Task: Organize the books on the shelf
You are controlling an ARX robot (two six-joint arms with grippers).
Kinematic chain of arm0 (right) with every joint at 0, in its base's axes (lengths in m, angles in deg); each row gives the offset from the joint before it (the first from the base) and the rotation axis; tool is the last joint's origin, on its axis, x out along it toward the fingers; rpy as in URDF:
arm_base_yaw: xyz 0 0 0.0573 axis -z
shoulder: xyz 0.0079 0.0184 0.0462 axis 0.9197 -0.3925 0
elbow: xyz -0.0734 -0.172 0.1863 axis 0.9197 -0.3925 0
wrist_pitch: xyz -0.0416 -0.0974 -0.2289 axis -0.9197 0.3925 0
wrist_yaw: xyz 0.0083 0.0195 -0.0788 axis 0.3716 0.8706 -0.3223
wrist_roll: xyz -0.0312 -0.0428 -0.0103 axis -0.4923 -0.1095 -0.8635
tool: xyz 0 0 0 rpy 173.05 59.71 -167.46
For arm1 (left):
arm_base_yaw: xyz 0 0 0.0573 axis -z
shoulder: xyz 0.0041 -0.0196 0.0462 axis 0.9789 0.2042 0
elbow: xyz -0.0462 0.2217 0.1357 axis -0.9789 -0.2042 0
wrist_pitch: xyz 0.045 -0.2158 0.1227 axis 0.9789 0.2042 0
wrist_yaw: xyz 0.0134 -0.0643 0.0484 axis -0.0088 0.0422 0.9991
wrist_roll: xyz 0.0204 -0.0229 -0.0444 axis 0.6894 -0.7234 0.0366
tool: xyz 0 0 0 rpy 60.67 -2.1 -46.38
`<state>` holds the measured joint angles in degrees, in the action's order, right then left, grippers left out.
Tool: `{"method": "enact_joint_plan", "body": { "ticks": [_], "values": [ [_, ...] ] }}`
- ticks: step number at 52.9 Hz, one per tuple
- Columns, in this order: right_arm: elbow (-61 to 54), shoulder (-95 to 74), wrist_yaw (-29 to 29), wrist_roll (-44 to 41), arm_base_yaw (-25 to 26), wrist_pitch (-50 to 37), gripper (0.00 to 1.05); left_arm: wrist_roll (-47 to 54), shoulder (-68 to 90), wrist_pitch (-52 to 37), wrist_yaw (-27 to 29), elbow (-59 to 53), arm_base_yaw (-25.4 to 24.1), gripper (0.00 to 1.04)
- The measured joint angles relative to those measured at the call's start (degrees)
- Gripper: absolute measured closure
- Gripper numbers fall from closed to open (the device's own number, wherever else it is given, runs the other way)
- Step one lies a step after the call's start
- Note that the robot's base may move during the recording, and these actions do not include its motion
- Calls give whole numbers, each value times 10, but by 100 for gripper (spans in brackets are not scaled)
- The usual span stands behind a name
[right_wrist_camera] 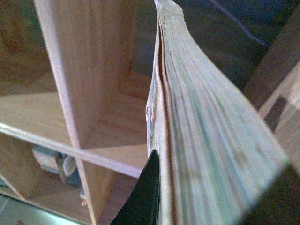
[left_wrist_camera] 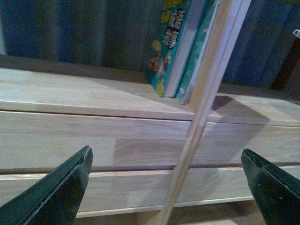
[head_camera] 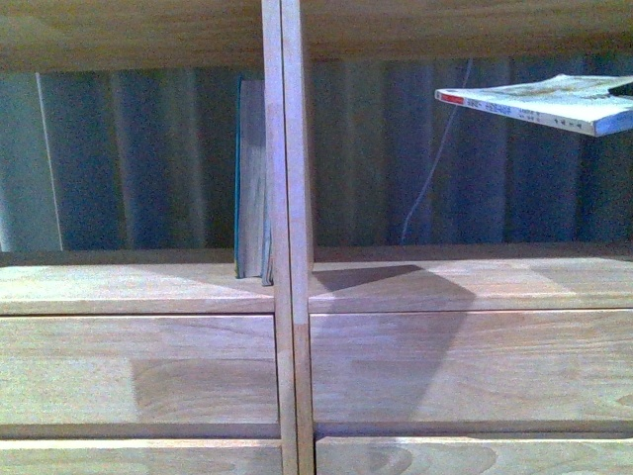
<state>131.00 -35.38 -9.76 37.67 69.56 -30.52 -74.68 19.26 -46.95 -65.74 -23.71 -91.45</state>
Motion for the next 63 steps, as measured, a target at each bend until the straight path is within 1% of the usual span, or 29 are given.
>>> {"method": "enact_joint_plan", "body": {
  "ticks": [3, 8, 17, 20, 24, 27, 30, 32, 40, 47, 54, 63],
  "values": [
    [-3, 8, 15, -14, -9, -11, 97, -21, 66, -6, -1, 63, 23, 7],
    [-6, 10, 21, -29, -24, -28, 97, -52, 130, -7, -3, 140, 46, 7],
    [-15, 10, 28, -54, -50, -47, 97, -107, 219, -9, -9, 240, 74, 7],
    [-21, 10, 28, -63, -64, -60, 97, -143, 254, -17, -24, 276, 87, 7],
    [-29, 10, 27, -73, -80, -76, 97, -185, 283, -39, -28, 301, 102, 7],
    [-33, 10, 25, -81, -92, -87, 97, -220, 300, -57, -34, 314, 111, 7],
    [-43, 10, 23, -94, -115, -108, 97, -278, 322, -83, -37, 328, 130, 7],
    [-49, 10, 20, -102, -129, -122, 97, -312, 332, -86, -42, 334, 143, 7],
    [-63, 8, 11, -105, -167, -164, 97, -372, 357, -119, -56, 336, 189, 7],
    [-68, -4, -3, -99, -196, -197, 97, -404, 374, -165, -62, 333, 232, 7],
    [-68, -17, -18, -95, -218, -206, 97, -423, 389, -210, -65, 333, 266, 7],
    [-60, -35, -24, -94, -245, -204, 97, -427, 408, -221, -62, 336, 286, 7]
  ]
}}
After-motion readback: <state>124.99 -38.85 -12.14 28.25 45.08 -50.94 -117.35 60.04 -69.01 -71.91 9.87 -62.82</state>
